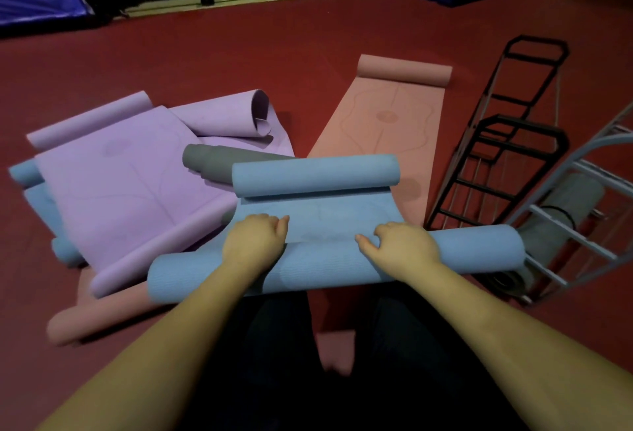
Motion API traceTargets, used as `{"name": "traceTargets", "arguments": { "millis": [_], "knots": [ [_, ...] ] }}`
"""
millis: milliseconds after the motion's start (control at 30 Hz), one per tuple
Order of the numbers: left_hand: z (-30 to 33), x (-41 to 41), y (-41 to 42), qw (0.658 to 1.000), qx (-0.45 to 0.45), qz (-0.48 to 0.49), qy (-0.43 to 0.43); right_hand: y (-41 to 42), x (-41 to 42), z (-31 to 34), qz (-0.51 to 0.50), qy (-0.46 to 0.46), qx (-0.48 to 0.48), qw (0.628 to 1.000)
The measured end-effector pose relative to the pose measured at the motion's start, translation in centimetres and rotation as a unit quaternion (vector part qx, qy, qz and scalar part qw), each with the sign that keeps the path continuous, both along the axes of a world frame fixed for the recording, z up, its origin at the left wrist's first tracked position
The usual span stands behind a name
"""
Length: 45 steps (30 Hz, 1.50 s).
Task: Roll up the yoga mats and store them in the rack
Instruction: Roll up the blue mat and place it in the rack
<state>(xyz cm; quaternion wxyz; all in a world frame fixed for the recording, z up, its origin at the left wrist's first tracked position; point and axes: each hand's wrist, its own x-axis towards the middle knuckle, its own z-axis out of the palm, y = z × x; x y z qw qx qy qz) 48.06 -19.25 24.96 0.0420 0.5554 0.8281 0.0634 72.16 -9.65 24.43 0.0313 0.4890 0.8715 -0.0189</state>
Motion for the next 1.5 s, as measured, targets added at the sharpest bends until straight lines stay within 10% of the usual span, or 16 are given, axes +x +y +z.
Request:
{"name": "traceTargets", "arguments": {
  "millis": [467,867,1333,1500],
  "knots": [
    [-1.2,0.6,-1.3,0.997,-0.056,-0.007,0.054,3.4,-2.2,2.6,-0.026,-0.049,-0.204,0.977],
    [0.3,0.4,-1.1,0.973,-0.209,-0.005,-0.093,3.4,-1.7,3.1,-0.016,-0.054,-0.385,0.921],
    [1.2,-0.9,2.5,0.938,-0.257,0.016,-0.232,-1.9,1.2,0.6,0.046,-0.004,0.015,0.999],
    [0.7,-0.7,1.9,0.959,-0.254,0.014,-0.128,-1.2,0.4,0.3,0.020,0.001,0.035,0.999]
  ]
}}
